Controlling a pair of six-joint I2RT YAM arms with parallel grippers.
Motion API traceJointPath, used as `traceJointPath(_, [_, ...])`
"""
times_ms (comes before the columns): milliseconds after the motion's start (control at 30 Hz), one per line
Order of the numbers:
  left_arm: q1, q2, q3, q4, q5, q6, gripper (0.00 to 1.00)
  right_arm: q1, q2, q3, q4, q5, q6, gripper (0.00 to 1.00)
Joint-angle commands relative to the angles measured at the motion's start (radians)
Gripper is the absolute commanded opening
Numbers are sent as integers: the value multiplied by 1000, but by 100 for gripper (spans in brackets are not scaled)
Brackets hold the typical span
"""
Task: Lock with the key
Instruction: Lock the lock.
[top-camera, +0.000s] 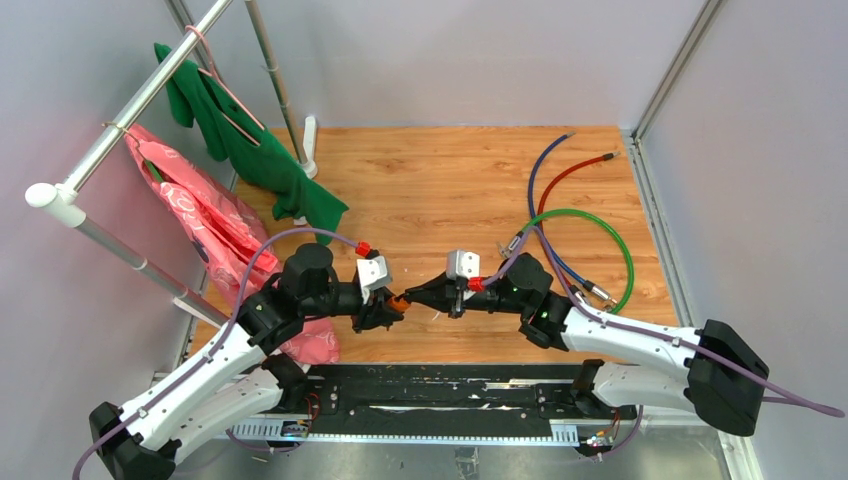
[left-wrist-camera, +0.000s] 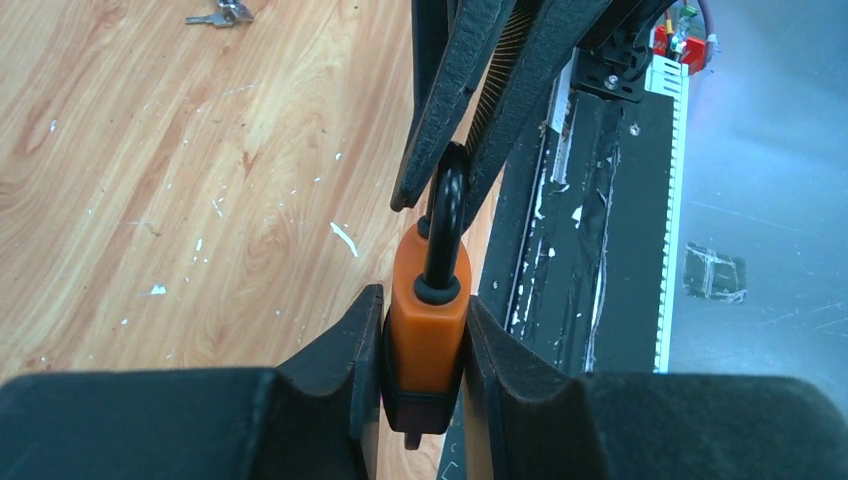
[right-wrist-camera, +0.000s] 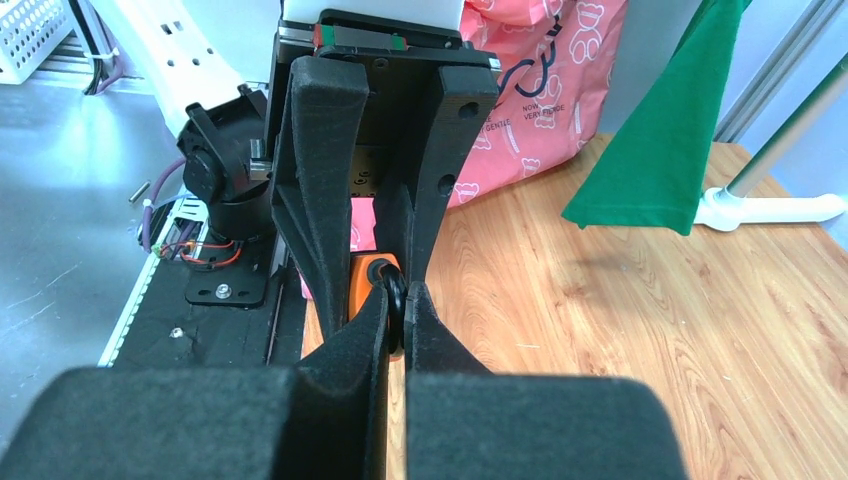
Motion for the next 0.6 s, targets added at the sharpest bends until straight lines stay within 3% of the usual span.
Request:
traceJointPath(0, [11, -50, 139, 582, 10, 5, 0, 93, 111, -86, -284, -124, 53, 0])
traceJointPath(167, [11, -29, 130, 650, 2, -8, 0, 131, 187, -86, -177, -122, 78, 0])
traceJointPath(367, [21, -46, 169, 557, -16, 74, 0, 147, 183, -125, -211, -88, 80, 0])
traceJointPath(567, [26, -35, 149, 600, -8, 18, 0, 152, 219, -110, -177, -109, 77, 0])
